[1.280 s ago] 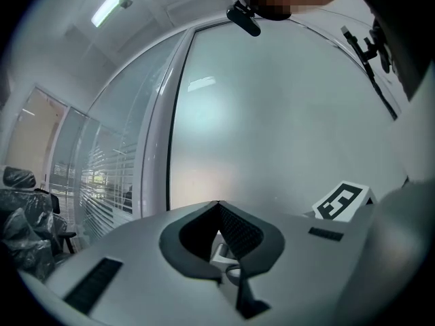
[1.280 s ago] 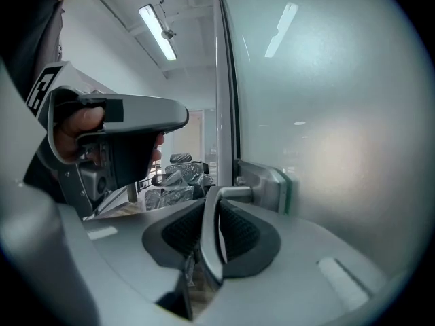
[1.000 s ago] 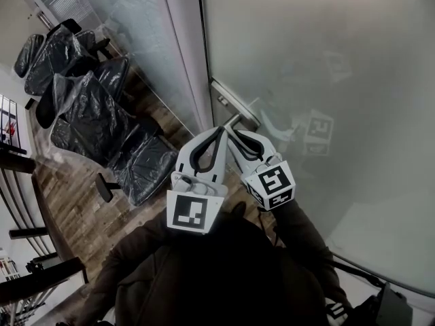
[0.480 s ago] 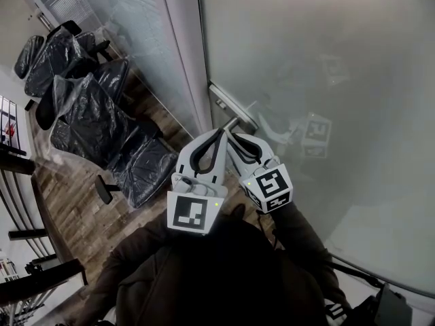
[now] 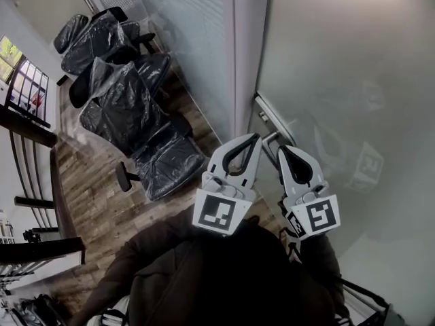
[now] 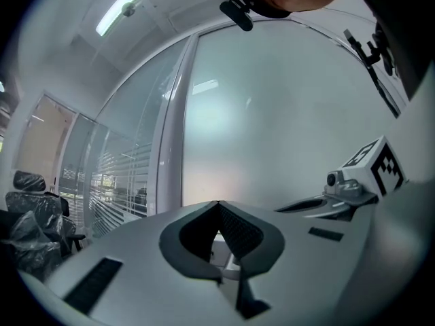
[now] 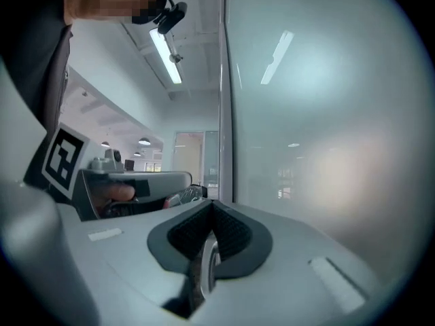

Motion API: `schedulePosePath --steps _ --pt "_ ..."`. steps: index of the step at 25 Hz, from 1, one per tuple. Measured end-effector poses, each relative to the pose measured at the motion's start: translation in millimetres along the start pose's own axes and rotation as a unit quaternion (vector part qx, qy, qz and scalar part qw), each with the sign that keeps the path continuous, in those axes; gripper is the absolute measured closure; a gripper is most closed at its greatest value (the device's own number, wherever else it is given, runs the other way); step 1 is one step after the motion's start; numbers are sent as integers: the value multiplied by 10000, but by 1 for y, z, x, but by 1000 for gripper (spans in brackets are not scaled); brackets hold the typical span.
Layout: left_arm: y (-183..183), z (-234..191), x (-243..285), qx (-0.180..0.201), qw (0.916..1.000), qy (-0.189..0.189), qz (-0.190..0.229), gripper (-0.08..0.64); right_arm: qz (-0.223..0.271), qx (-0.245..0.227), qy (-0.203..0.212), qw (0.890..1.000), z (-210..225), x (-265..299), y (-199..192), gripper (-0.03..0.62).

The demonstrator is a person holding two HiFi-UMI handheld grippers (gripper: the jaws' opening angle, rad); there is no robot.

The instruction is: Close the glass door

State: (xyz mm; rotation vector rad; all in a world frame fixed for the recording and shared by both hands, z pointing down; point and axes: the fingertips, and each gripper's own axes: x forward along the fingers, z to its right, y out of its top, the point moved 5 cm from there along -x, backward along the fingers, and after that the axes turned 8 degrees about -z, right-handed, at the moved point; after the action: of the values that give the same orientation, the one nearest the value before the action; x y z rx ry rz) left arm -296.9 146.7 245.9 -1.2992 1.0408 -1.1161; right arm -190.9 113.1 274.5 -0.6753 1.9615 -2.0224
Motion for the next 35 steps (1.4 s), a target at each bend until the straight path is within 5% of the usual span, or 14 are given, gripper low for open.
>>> schedulePosePath --steps 8,35 --pt "-9 6 9 77 9993 -124 -346 563 300 296 -261 9988 8 -10 2 591" --pt "-15 16 25 96 9989 -148 -427 563 470 286 -259 9981 9 -16 4 591"
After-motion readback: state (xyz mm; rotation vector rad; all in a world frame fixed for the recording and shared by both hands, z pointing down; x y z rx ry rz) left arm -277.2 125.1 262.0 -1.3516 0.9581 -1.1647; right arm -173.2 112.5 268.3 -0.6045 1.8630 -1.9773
